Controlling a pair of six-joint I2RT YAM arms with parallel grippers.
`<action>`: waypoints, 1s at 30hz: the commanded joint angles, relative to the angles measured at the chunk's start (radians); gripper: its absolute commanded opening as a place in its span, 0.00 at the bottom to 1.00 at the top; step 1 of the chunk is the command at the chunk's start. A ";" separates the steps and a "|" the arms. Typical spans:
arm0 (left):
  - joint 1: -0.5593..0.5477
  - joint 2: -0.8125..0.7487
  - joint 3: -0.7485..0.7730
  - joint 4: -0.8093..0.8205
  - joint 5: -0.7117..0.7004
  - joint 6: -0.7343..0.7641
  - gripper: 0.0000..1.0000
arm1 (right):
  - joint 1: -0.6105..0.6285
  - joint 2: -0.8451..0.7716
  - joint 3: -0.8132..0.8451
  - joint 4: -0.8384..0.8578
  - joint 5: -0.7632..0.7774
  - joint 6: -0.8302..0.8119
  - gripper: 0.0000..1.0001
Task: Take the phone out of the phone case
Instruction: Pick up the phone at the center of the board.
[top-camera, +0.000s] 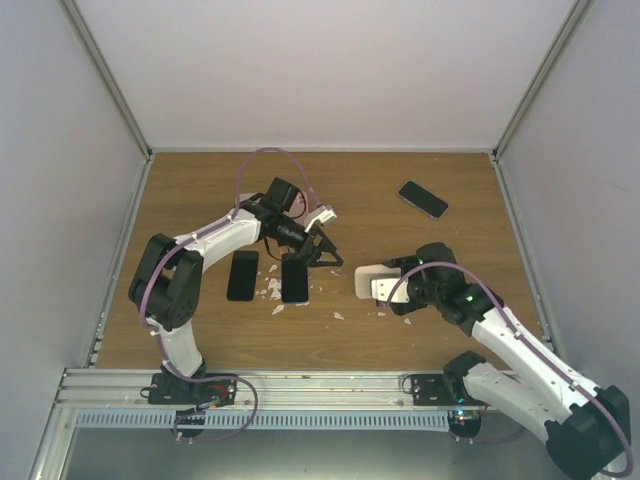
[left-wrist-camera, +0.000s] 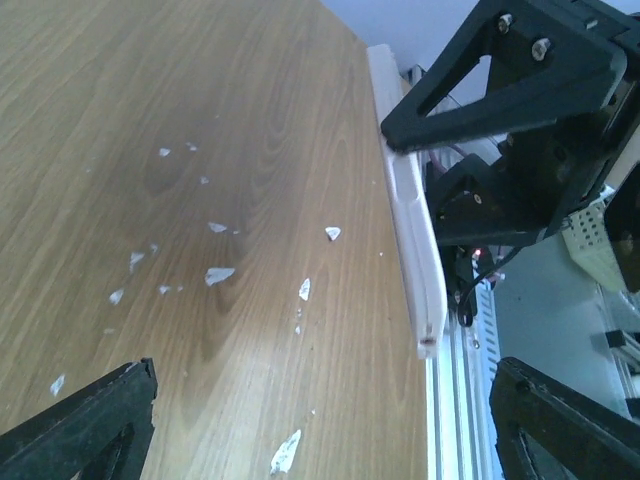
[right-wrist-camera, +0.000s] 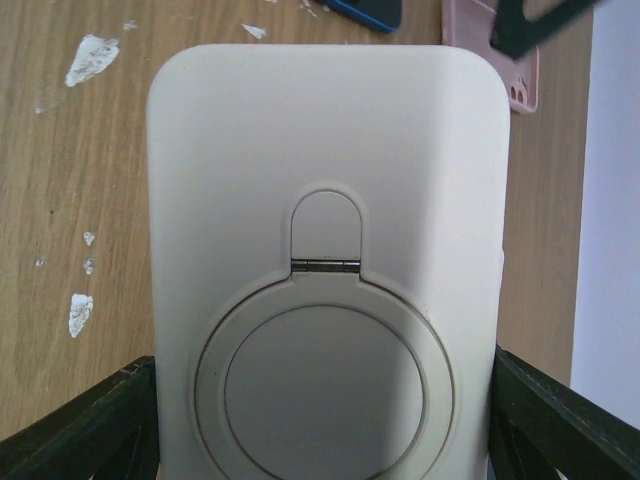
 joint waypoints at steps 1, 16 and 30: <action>-0.051 0.046 0.090 -0.096 0.023 0.097 0.90 | 0.032 -0.019 0.002 0.008 -0.014 -0.127 0.60; -0.188 0.150 0.193 -0.192 0.007 0.129 0.80 | 0.142 -0.008 0.023 0.014 0.053 -0.155 0.60; -0.207 0.080 0.122 -0.135 0.050 0.086 0.21 | 0.155 0.008 0.048 0.034 0.106 -0.122 0.60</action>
